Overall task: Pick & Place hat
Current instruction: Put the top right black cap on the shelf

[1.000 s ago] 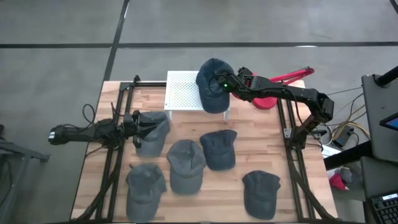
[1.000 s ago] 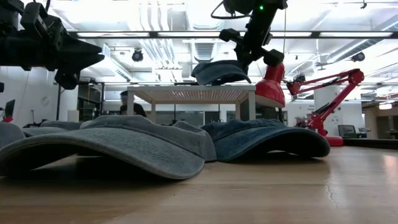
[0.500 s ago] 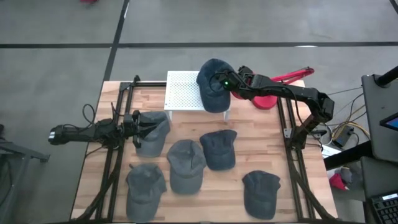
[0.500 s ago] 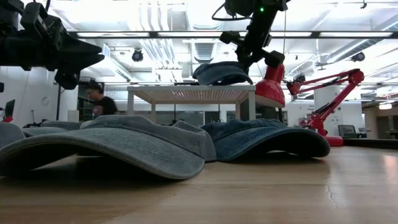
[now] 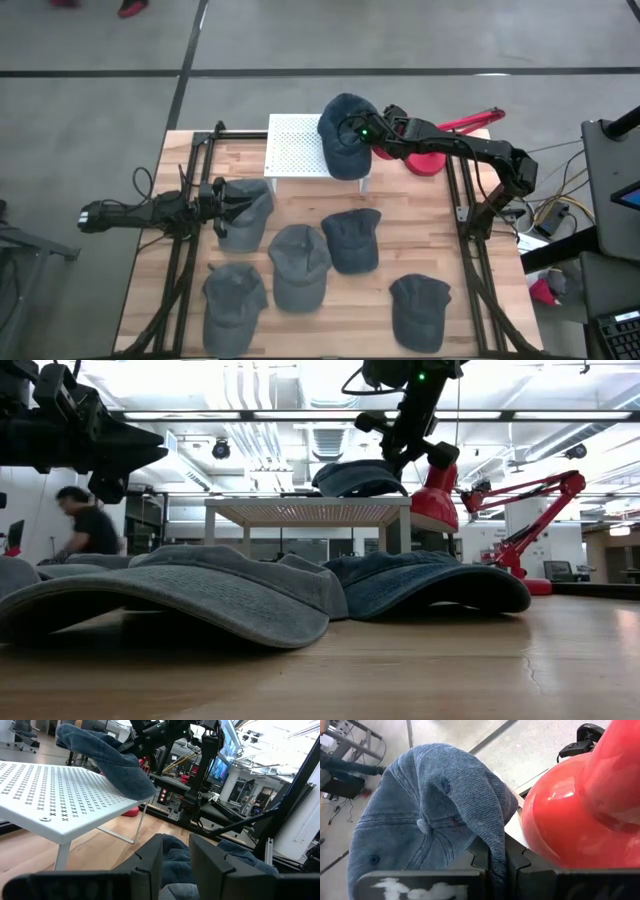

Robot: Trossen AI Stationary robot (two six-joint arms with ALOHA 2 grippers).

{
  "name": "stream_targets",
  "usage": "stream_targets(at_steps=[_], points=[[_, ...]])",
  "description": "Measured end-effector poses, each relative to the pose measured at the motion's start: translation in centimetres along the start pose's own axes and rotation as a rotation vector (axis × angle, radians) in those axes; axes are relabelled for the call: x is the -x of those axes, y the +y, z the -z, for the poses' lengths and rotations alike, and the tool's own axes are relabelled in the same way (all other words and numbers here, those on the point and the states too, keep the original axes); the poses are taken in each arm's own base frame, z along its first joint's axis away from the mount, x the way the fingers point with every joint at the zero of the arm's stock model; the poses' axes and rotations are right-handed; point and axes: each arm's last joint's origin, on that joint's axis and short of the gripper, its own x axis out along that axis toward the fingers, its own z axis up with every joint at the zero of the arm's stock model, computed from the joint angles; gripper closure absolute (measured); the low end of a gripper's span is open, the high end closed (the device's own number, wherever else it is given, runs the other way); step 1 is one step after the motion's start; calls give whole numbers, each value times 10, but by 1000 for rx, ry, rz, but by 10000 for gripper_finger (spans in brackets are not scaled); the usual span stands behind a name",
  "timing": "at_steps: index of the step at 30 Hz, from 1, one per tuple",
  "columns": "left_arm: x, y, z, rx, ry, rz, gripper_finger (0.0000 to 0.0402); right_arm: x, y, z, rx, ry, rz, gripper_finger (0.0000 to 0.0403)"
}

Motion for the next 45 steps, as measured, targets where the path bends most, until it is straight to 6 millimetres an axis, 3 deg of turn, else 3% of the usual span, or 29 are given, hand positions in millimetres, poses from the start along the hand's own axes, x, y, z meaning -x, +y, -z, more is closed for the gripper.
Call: stream_targets(at_steps=[5, 9, 17, 34, 45], points=[[0, 0, 0, 0, 0, 0, 303, -3, -1, -1, -2, 13, 9, 387], [0, 0, 0, 6, -5, 2, 303, -9, -4, -1, -138, 79, 44, 374], [0, 0, -1, 79, -6, 2, 303, -9, -4, -1, 15, 90, 35, 358], [0, 0, -1, 80, -6, 3, 303, -9, -3, 0, 120, 144, 20, 358], [0, 0, -1, 80, -6, 3, 303, -9, -10, -2, 72, 131, 90, 358]])
